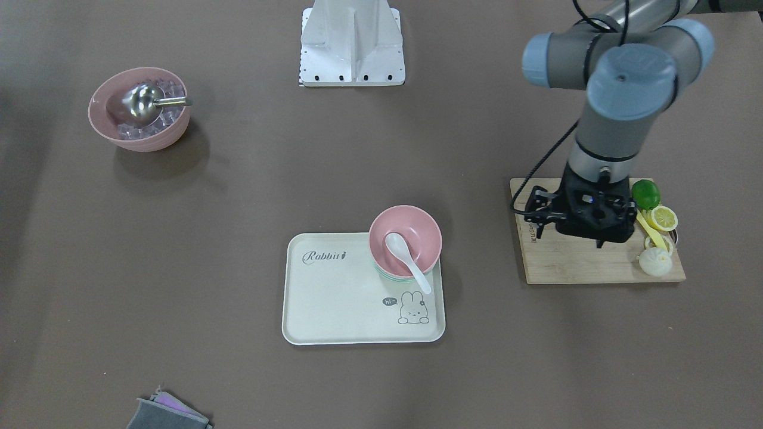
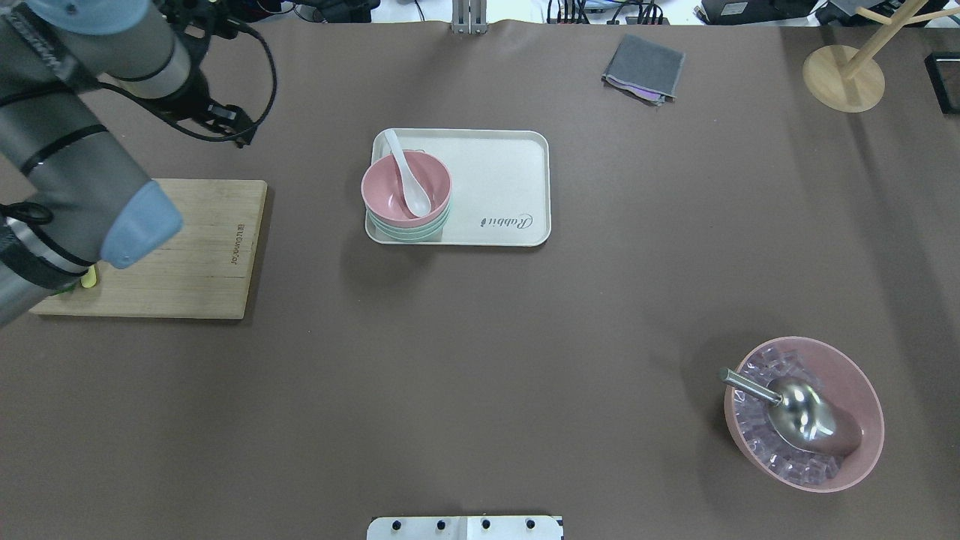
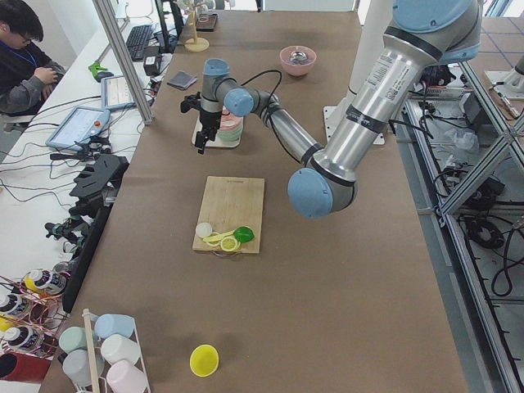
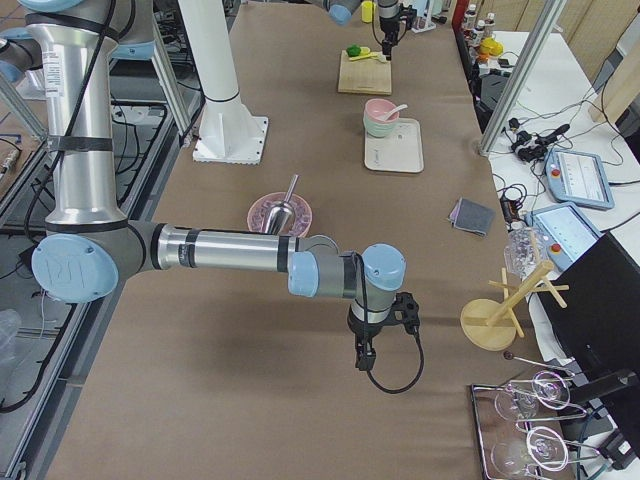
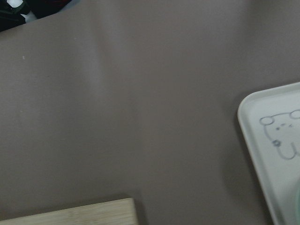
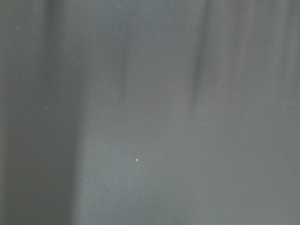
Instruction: Stack pink bowl on green and place spoon
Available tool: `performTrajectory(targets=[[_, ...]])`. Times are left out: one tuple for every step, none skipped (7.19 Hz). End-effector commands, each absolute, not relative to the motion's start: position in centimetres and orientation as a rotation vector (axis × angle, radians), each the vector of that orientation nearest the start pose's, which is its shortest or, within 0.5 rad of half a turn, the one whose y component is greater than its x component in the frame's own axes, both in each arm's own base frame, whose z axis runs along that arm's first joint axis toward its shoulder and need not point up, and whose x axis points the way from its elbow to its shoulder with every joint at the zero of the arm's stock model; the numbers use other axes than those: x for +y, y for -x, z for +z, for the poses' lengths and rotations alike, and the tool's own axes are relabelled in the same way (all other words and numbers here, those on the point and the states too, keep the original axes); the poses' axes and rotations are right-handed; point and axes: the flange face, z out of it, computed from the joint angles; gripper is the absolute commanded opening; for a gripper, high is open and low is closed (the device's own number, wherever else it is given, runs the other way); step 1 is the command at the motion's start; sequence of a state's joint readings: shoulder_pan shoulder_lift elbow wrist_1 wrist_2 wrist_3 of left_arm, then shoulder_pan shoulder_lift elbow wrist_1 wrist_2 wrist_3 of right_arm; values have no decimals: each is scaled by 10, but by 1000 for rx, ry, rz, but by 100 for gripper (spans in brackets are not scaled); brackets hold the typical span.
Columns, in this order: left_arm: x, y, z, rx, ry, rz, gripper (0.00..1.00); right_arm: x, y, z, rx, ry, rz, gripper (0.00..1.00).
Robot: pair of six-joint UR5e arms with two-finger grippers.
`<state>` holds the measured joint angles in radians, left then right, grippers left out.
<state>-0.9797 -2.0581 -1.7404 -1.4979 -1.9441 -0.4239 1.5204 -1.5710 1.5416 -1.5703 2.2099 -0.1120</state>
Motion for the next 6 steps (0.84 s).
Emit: performTrajectory(targets=[[-588,-178,402,564,-311,430,98,-491,-50,683,-641,11,-145,100],[-590,-129,431,558,-304,465,98,-491,-50,683,-641,12,-145,100],[-583,-86,468,568,-279,482,98,-491,-51,683,-641,12,-143,100],[-568,-59,495,609,-250,436,98,-491,-51,683,-641,11,-144,100],[-557,-59,532,612,-176,407,98,-493,-50,681,-641,8,-145,100],[-556,-54,545,609,-160,392,98,-494,-50,680,-641,6,-145,100]])
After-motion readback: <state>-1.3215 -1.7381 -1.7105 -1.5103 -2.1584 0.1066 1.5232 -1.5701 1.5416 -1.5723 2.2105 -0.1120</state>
